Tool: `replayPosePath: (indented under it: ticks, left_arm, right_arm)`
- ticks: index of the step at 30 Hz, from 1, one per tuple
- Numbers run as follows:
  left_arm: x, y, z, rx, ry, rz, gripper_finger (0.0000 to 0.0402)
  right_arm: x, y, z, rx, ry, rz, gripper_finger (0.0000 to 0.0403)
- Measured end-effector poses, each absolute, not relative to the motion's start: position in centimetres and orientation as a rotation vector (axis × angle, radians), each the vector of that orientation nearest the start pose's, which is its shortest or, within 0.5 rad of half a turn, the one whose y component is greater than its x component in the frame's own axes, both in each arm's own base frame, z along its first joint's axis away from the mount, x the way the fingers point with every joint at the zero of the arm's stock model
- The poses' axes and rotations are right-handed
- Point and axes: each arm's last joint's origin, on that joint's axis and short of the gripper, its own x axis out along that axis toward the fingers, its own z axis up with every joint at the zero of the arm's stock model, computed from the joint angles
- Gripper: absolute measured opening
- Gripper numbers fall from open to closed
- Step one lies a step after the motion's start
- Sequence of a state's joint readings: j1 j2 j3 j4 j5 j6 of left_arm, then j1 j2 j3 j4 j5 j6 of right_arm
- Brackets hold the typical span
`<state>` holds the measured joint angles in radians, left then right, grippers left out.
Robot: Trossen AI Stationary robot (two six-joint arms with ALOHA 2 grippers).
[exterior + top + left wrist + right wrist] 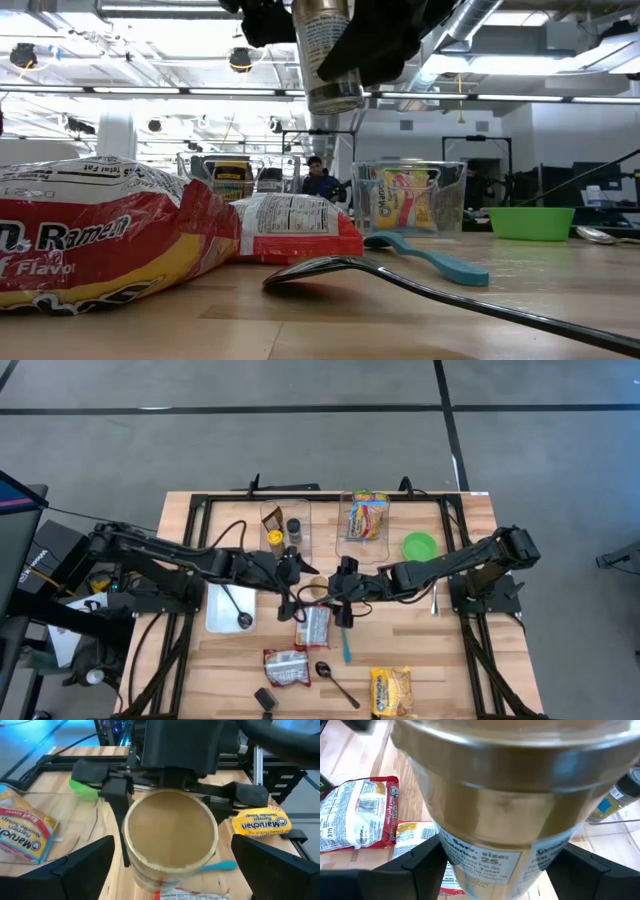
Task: Pick & Place Food Item
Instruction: Put the gold seasoning bottle into the left transparent bin
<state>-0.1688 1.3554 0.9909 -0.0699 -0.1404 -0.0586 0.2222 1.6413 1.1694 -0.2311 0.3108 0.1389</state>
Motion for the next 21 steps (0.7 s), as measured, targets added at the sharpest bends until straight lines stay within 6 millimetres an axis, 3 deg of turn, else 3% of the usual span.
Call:
replayPosePath:
  ticks: [9,21]
  left_arm:
    - [31.4,-4.9,27.9,0.003,0.393,-0.015,0.0395]
    - [32.0,-4.8,27.3,0.008,0.395,0.004,0.038]
  right_arm:
    - [35.0,7.0,24.7,-0.051,0.67,-0.132,0.0286]
    - [35.0,7.1,24.7,-0.041,0.675,-0.111,0.0286]
